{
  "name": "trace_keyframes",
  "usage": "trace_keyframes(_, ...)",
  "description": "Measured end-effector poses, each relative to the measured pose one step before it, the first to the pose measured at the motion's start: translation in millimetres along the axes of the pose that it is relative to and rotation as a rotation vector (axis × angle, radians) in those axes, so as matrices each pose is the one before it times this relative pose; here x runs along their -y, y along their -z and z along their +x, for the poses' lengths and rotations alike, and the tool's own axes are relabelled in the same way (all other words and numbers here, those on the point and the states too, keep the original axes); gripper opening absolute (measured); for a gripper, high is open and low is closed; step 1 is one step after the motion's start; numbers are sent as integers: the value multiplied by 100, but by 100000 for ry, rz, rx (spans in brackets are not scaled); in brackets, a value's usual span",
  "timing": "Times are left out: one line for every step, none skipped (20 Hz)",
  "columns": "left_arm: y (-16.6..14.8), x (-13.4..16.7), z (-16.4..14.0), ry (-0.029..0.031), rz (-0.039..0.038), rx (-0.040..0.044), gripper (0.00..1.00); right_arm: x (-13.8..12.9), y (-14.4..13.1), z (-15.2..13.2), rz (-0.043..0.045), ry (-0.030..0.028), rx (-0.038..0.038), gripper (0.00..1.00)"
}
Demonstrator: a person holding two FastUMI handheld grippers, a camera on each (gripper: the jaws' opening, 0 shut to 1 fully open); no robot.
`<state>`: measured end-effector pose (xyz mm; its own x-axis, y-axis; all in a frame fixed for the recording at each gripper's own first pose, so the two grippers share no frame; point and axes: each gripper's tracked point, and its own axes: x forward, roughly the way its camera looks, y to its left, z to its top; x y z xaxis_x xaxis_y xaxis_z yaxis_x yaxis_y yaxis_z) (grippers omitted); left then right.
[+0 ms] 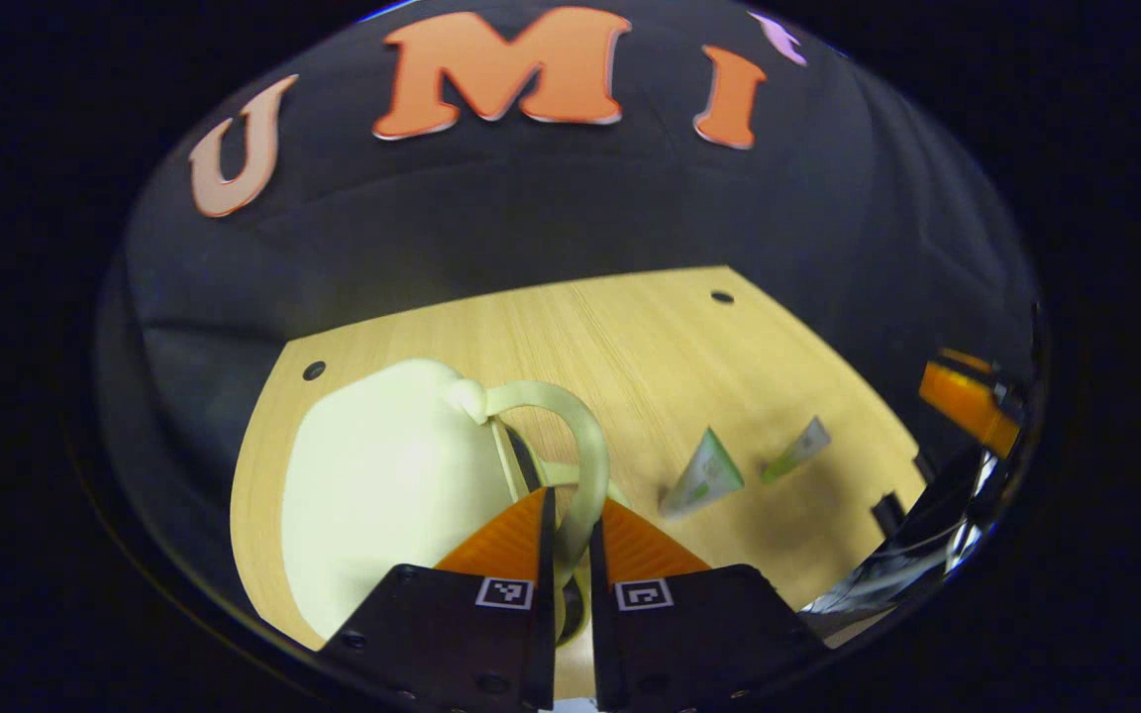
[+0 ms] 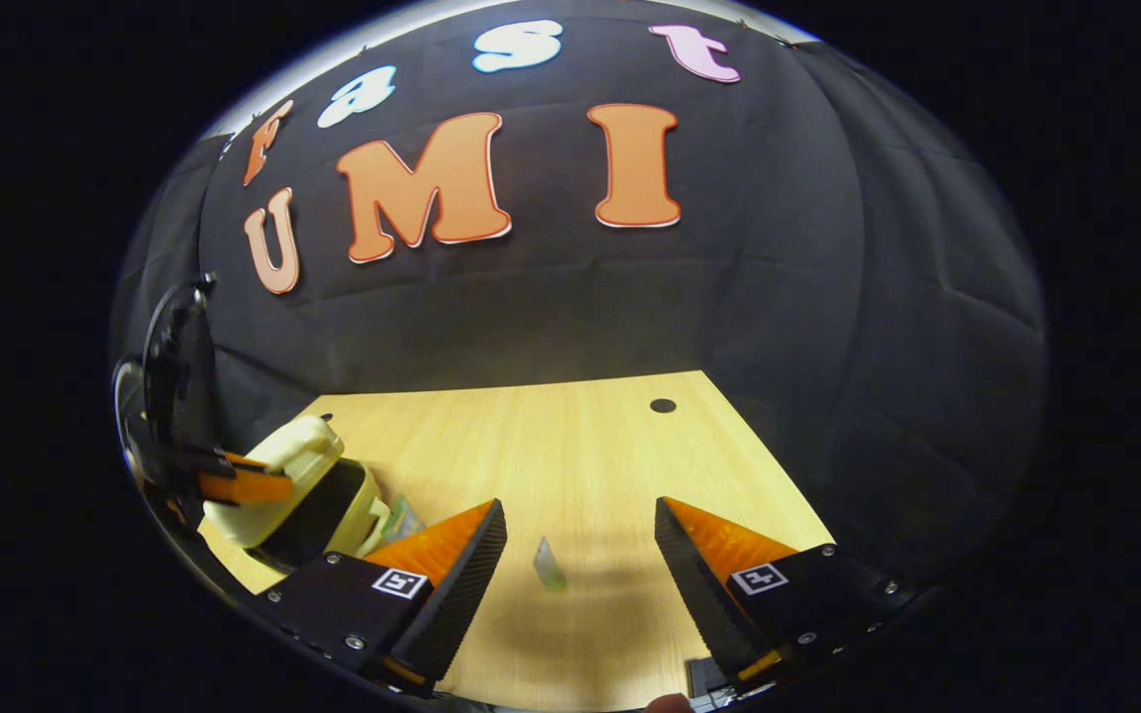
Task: First open the suitcase, pack the skin care products into it, and then close the suitcase.
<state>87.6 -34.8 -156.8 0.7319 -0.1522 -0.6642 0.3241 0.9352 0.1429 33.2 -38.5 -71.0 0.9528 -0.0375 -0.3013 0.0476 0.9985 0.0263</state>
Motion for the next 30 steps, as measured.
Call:
trace_keyframes(-2081,-1330,-1060,164,-3766,3994,16,-806,-417,239,-503,-1205,712,96)
trace_keyframes(-1946,-1501,-822,-48,-4529,3607,16,-720,-394,66,-200,-625,709,95)
trace_keyframes(-1745,-1490,-683,318,-5354,2600,16,-892,-413,72,181,-540,631,95)
trace_keyframes(-1725,-1294,-568,1063,-5685,2458,16,-984,-464,-19,507,-693,611,95)
trace_keyframes(394,-434,-1877,1591,-4473,1851,16,-969,-410,-88,582,-164,1006,95)
trace_keyframes(-1291,-1224,-323,394,-3564,1619,16,-1072,-413,-156,391,23,881,96)
trace_keyframes(-1190,-1901,-218,-216,-2488,1086,16,-1113,-287,-174,239,116,308,95)
trace_keyframes(-142,-1445,-486,-647,-1468,1075,16,-1185,-71,-240,469,498,370,96)
trace_keyframes(-661,-1953,-654,-1314,-191,774,15,-1189,-152,-207,779,342,527,95)
trace_keyframes(-264,-2049,-607,-1809,920,501,15,-1327,19,-283,817,330,366,95)
trace_keyframes(-245,-2448,-518,-1622,1746,-453,15,-1261,162,-311,670,752,229,95)
trace_keyframes(34,-2468,-275,-1702,1242,-1079,15,-1454,209,-323,502,573,387,96)
trace_keyframes(173,-2325,-201,-1504,778,-489,14,-1084,238,-220,163,409,165,95)
trace_keyframes(169,-2000,240,-1953,362,-985,13,-1227,236,-327,155,1021,333,96)
trace_keyframes(372,-2362,224,-2247,89,-1163,10,-1054,288,-248,174,385,-527,96)
trace_keyframes(345,-2581,610,-4135,-264,-1176,10,-1092,422,-198,15,-239,-1135,95)
trace_keyframes(647,-2043,119,-3077,267,-1783,7,-976,183,-233,-537,-688,-253,100)
trace_keyframes(867,-1574,1589,-2780,460,-1740,7,-735,-68,-315,-1540,42,191,95)
trace_keyframes(777,-1572,849,-2642,271,-2052,7,-382,-30,-141,-1990,579,-106,95)
trace_keyframes(845,-1146,936,-2017,-190,-1742,10,-168,1,14,-1339,389,8,95)
trace_keyframes(805,-697,1068,-1324,-504,-2004,8,-332,-114,46,-267,-53,-171,95)
trace_keyframes(983,-536,975,-960,-889,-1434,8,-181,-97,25,348,-130,-208,95)
trace_keyframes(720,-586,944,-918,-994,-1346,8,-112,-74,108,628,-60,-271,95)
trace_keyframes(741,-796,851,-779,-840,-1409,8,-92,21,-22,581,-32,-347,95)
trace_keyframes(847,-526,576,-741,-510,-1574,8,47,-35,-40,279,200,-214,95)
trace_keyframes(1126,-786,496,-735,-440,-1453,8,194,-166,-64,-60,160,-37,95)
trace_keyframes(916,-853,740,-805,-634,-1624,8,170,-88,-29,-508,119,-154,95)
trace_keyframes(973,-765,489,-1455,-1344,-2698,8,223,100,-67,-592,390,-206,95)
trace_keyframes(1008,-674,607,-1226,-724,-2841,8,309,-219,-110,-167,560,284,95)
trace_keyframes(727,-491,786,-1175,165,-2005,10,271,-154,-100,308,463,372,95)
